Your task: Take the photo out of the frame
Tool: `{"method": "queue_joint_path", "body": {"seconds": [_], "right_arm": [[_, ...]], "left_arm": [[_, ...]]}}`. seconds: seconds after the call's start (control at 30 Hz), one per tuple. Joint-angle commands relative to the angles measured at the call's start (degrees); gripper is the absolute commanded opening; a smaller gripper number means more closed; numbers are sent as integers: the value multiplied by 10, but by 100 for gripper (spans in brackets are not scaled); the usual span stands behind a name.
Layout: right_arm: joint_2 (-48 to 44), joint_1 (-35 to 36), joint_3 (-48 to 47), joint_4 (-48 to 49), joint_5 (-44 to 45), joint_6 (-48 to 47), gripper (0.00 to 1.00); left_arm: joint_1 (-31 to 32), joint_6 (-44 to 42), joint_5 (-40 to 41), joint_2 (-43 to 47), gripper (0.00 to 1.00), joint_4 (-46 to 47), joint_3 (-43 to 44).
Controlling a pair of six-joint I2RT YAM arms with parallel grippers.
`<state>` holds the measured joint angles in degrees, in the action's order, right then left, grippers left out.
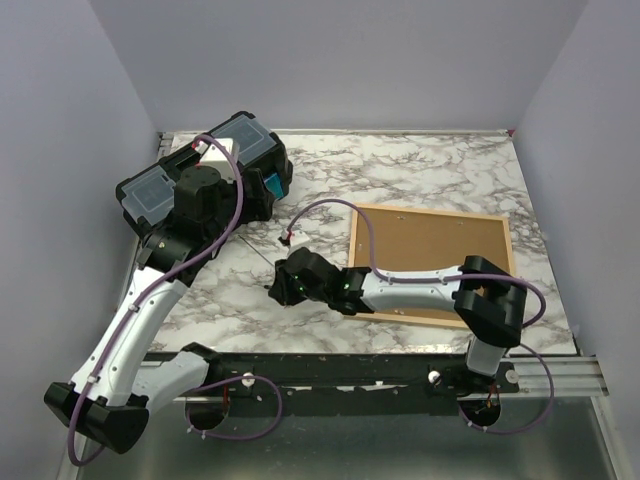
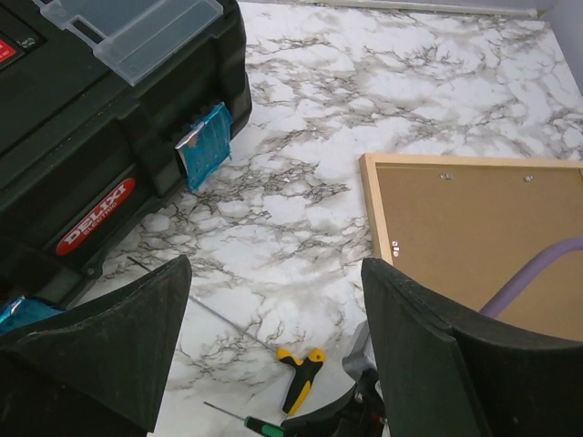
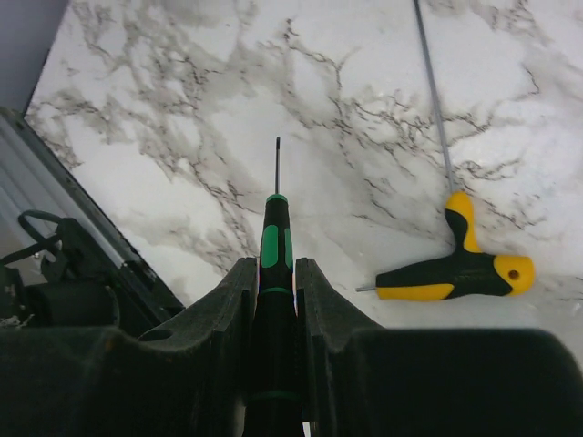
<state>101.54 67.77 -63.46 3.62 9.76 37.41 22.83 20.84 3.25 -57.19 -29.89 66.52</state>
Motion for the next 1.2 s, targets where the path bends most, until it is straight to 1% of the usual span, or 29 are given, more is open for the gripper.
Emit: {"method": "queue_joint_path", "body": {"seconds": [0.0, 0.23, 0.4, 0.53, 0.6, 0.73, 0.87, 0.93, 1.0, 1.07, 1.17], "right_arm": [[12, 9, -24, 31, 15, -8, 1], [50, 9, -38, 42, 25, -21, 1], [99, 9, -96, 16, 78, -72, 1], [132, 9, -124, 19, 109, -116, 1], [141, 9, -125, 37, 106, -140, 1], [133, 9, -74, 129, 108, -170, 1], [138, 9, -43, 199, 118, -190, 4], [147, 9, -37, 221, 124, -195, 4], [160, 9, -31, 242, 128, -197, 8], [170, 9, -23, 257, 134, -194, 8], [178, 9, -6, 278, 124, -190, 10]], "left_arm": [[-4, 3, 21, 3, 77, 5, -1], [-8, 7, 15, 14, 77, 12, -5], [-10, 8, 16, 16, 77, 14, -9], [-11, 7, 20, 12, 77, 14, -10], [-12, 7, 20, 11, 77, 14, -10], [-11, 7, 21, 12, 77, 16, -11], [-12, 7, 19, 10, 77, 17, -12], [-12, 7, 19, 10, 77, 17, -12], [-12, 7, 20, 9, 77, 17, -12], [-12, 6, 22, 8, 77, 17, -12], [-12, 6, 24, 6, 77, 16, -12]]}}
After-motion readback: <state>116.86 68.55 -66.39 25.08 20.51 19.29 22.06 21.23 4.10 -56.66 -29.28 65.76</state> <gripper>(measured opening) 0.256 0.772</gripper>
